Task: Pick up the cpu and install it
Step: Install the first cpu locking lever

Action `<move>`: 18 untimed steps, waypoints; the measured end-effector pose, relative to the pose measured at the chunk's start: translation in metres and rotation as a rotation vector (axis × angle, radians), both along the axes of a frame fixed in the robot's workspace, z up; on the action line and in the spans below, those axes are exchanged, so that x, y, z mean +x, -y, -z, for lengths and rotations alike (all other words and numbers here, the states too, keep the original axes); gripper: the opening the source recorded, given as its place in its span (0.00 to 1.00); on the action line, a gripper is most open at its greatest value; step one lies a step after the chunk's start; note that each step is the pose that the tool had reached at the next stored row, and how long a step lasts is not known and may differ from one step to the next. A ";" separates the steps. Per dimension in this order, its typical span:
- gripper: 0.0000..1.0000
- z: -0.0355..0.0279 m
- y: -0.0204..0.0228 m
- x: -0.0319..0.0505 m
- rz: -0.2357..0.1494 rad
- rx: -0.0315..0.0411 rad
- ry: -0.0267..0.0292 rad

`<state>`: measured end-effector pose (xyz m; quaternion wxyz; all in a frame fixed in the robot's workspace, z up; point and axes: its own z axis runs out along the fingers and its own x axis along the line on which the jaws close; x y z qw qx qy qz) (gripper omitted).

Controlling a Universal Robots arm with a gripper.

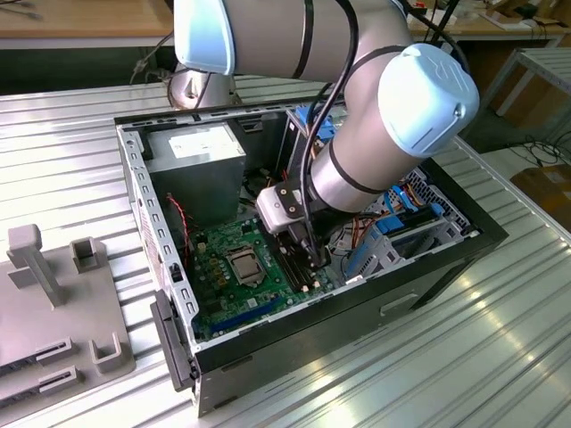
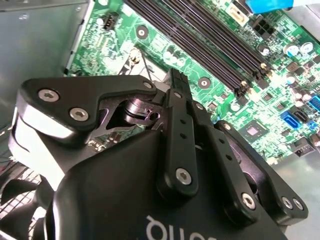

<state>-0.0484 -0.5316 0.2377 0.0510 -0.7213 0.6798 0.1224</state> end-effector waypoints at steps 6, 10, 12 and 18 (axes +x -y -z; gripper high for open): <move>0.10 -0.0046 0.0000 0.0000 -0.005 0.0366 -0.0022; 0.10 -0.0063 0.0000 0.0000 -0.007 0.0602 -0.0027; 0.10 -0.0066 -0.0003 0.0000 -0.009 0.0756 -0.0029; 0.10 -0.0067 -0.0028 0.0002 -0.011 0.1019 -0.0030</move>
